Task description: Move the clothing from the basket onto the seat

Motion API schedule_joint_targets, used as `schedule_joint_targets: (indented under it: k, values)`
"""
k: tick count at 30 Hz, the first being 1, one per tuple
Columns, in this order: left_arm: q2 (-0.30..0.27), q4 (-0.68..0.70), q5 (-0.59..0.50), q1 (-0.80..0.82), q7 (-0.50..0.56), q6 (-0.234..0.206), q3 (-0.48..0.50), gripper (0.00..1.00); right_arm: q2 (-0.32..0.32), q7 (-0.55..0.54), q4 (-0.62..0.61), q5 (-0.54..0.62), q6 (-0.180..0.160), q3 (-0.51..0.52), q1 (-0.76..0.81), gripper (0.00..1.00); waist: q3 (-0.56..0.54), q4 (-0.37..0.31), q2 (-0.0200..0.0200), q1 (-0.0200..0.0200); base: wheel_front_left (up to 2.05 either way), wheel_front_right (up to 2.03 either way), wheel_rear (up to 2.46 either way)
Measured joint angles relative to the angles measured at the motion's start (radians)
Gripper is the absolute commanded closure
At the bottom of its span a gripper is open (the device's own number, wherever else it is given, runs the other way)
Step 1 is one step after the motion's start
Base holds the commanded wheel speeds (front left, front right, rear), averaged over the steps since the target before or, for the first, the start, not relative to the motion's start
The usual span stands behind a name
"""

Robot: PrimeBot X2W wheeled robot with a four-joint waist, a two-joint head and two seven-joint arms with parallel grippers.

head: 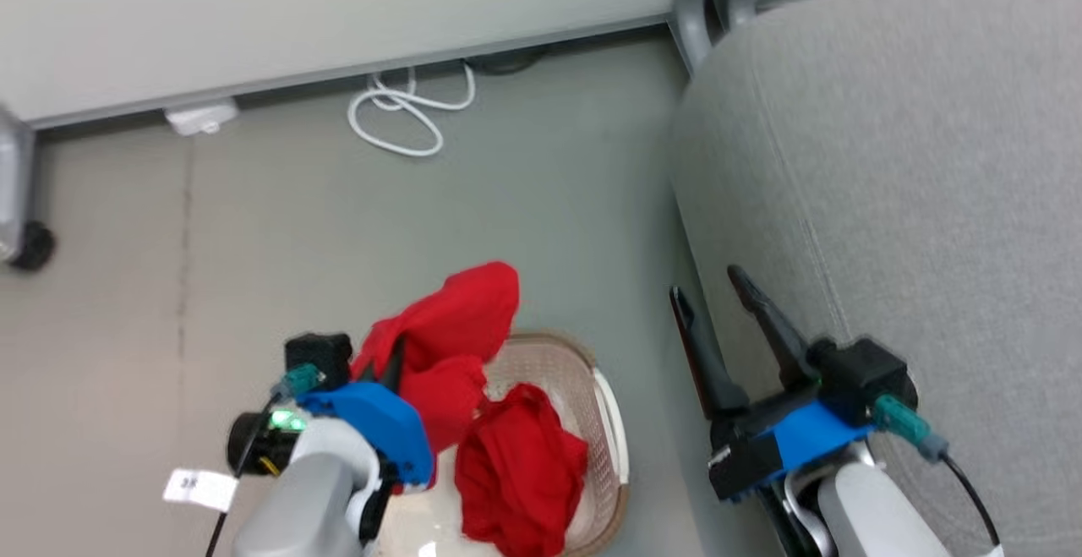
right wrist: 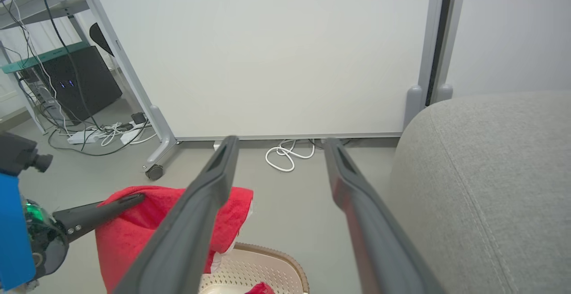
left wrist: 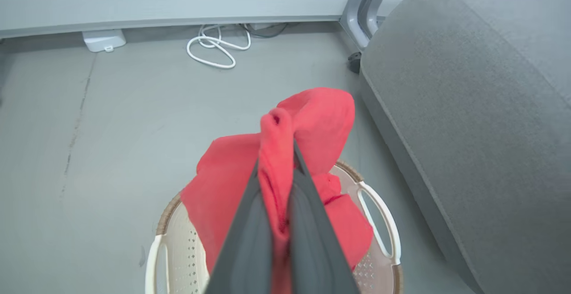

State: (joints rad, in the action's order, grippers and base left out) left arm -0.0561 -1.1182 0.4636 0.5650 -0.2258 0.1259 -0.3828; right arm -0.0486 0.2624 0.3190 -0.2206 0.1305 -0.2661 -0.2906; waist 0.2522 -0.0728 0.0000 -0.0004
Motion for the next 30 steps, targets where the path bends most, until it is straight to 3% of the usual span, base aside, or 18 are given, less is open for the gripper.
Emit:
schedule_joint_targets:
  k: [17, 30]
  values:
    - [0.006, 0.318, 0.171, 0.036, 0.001, 0.004, -0.308, 1.0, 0.0, -0.065, -0.017, 0.016, 0.0, 0.007, 0.128, 0.0, -0.207, 0.12, 0.0, 0.0003, 0.0, 0.0, 0.0]
    - [0.006, 0.396, 0.216, 0.134, 0.003, -0.013, -0.378, 1.0, 0.0, -0.104, -0.048, 0.016, 0.0, 0.001, 0.172, 0.0, -0.262, 0.137, 0.0, 0.0004, 0.0, 0.0, 0.0]
